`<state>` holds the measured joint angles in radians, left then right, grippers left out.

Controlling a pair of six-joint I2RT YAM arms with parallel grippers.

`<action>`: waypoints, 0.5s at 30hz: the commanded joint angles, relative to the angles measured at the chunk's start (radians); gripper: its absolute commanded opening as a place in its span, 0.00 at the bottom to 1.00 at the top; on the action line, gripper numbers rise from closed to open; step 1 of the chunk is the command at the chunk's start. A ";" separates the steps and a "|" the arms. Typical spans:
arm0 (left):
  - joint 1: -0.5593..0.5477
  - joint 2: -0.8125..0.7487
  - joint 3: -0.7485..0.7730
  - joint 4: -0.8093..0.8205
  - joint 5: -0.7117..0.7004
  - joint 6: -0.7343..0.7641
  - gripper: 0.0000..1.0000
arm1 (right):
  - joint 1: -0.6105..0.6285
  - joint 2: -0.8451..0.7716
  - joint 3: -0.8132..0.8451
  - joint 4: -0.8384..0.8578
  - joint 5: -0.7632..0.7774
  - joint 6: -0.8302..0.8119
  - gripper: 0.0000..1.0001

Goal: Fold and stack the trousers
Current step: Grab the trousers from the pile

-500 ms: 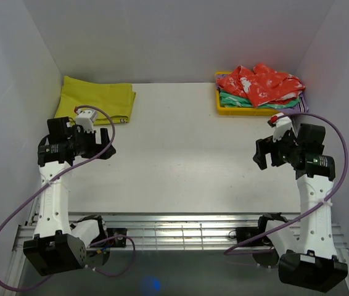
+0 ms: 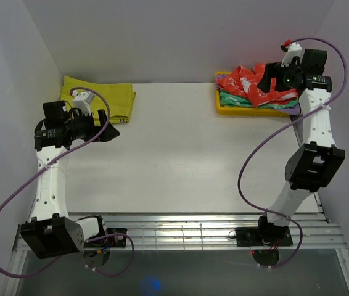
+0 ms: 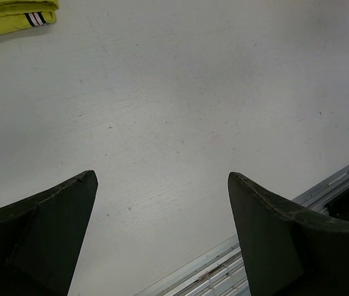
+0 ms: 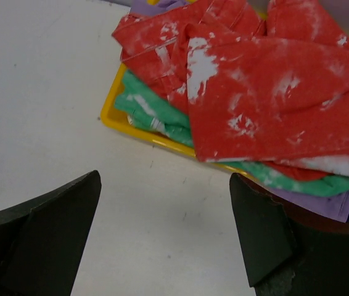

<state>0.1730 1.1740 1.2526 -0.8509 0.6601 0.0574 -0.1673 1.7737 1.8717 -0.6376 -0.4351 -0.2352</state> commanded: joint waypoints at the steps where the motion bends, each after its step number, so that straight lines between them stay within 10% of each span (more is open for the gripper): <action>1: -0.001 0.022 0.045 0.038 0.062 -0.047 0.98 | 0.015 0.181 0.176 0.064 0.015 0.057 0.90; 15: -0.001 0.085 0.004 0.029 0.062 -0.091 0.98 | 0.100 0.418 0.092 0.510 0.186 0.097 0.90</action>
<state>0.1730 1.2381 1.2644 -0.8276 0.7109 -0.0277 -0.0853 2.1941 1.9663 -0.3267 -0.3107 -0.1768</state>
